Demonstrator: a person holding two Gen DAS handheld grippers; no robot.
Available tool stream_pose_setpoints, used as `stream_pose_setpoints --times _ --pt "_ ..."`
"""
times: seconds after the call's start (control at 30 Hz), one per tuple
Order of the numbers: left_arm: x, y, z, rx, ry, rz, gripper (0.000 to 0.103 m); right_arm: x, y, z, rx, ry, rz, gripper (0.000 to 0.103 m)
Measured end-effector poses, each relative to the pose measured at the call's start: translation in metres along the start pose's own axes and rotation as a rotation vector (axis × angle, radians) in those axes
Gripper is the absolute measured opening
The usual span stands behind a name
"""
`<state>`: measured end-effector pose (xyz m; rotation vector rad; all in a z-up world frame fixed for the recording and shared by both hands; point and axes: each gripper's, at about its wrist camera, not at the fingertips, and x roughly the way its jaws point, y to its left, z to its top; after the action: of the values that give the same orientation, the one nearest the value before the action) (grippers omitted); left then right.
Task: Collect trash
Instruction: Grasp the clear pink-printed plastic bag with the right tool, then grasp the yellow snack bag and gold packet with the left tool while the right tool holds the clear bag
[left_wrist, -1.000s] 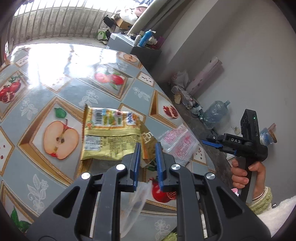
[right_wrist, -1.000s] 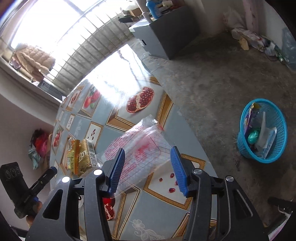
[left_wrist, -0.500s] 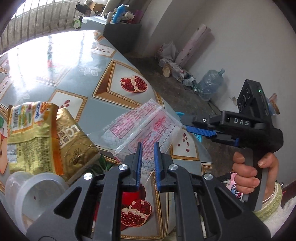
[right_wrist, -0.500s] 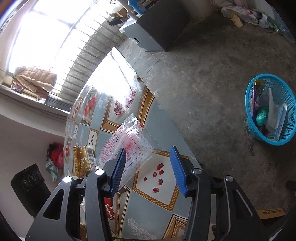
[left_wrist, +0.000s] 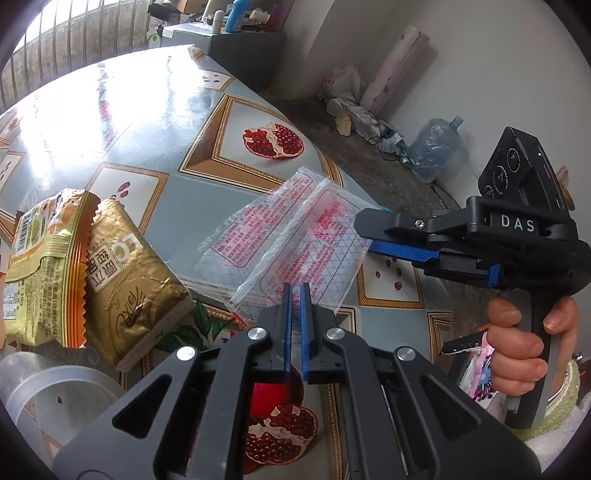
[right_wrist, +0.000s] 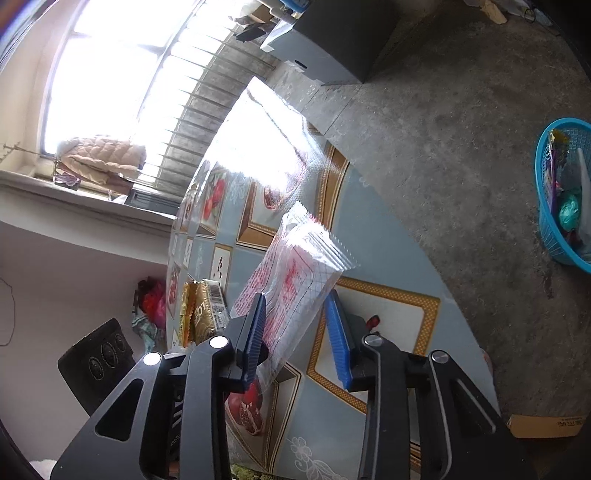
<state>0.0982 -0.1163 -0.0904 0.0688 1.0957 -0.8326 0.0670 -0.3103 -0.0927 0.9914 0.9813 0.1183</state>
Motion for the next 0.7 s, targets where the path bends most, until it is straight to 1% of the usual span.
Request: stream_pose_setpoints --times 0.07,0.13,0.23,0.3,0.37,0.47,0.6,0.7 --pt "0.002 -0.002 0.002 0.002 0.000 0.004 0.002 0.005 0.004 -0.002 -0.014 -0.001 -0.015 0.024" --pt "0.003 -0.002 0.002 -0.001 -0.002 0.007 0.002 0.008 0.009 -0.004 -0.034 -0.011 -0.041 0.013" --pt "0.003 -0.002 0.003 0.000 -0.003 0.004 0.002 0.011 0.017 -0.004 -0.079 -0.035 -0.081 0.007" --pt "-0.001 0.000 0.003 -0.003 -0.012 0.001 0.002 0.009 0.024 -0.004 -0.112 -0.058 -0.092 0.005" --pt "-0.015 0.001 0.003 0.009 -0.047 -0.001 0.002 0.005 0.032 -0.005 -0.148 -0.080 -0.103 0.004" --pt "-0.039 0.005 0.005 0.013 -0.100 -0.007 0.002 -0.003 0.041 -0.001 -0.178 -0.100 -0.088 0.003" --pt "-0.075 0.028 0.010 -0.052 -0.165 -0.021 0.002 -0.014 0.055 0.007 -0.212 -0.130 -0.057 0.003" --pt "-0.101 0.052 0.011 -0.104 -0.219 0.007 0.002 -0.024 0.066 0.012 -0.228 -0.160 -0.021 0.003"
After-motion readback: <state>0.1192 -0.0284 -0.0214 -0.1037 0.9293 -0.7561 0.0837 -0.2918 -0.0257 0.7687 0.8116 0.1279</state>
